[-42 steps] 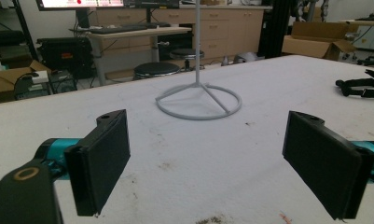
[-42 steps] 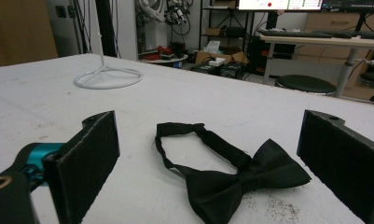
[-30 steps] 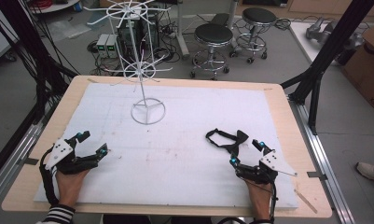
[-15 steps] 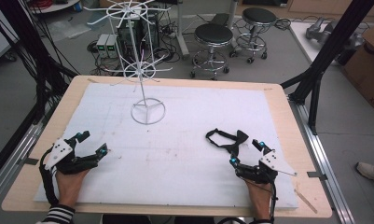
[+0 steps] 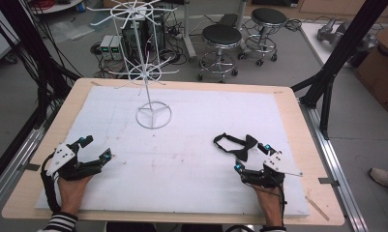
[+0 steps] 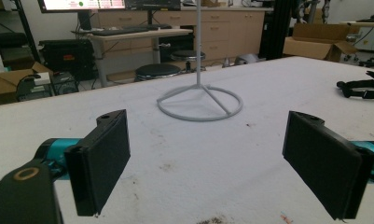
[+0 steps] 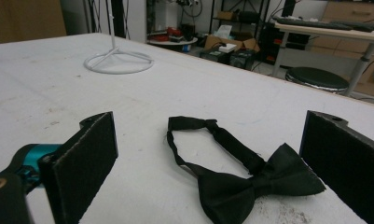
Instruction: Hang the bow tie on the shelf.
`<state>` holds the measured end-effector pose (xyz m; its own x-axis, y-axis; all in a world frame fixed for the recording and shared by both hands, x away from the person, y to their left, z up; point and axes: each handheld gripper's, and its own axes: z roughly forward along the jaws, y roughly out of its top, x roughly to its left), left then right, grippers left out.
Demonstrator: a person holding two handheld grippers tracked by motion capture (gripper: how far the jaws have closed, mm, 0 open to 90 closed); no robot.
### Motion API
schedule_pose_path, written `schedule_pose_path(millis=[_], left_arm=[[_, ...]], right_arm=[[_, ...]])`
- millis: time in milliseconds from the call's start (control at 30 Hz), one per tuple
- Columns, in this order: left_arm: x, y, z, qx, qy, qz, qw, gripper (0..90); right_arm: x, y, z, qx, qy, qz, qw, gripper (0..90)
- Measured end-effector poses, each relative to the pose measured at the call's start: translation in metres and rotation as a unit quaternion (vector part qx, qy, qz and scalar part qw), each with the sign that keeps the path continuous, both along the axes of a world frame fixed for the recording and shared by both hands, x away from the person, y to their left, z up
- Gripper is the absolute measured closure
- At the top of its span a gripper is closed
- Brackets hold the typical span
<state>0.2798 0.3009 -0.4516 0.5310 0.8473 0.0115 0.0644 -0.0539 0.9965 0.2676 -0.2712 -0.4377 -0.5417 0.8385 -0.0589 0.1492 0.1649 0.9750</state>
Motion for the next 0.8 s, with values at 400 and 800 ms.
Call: schedule_pose_path(millis=[400,800], left_arm=[[0.000,0.000,0.000,-0.003,0.001,0.002,1.0000,15.2],[0.000,0.001,0.000,-0.005,0.002,0.002,1.0000,15.2]], right_arm=[[0.023,0.013,0.024,-0.047,0.055,0.056,0.9959,3.3],[0.043,0.023,0.023,-0.112,0.112,0.101,0.9821,10.2]])
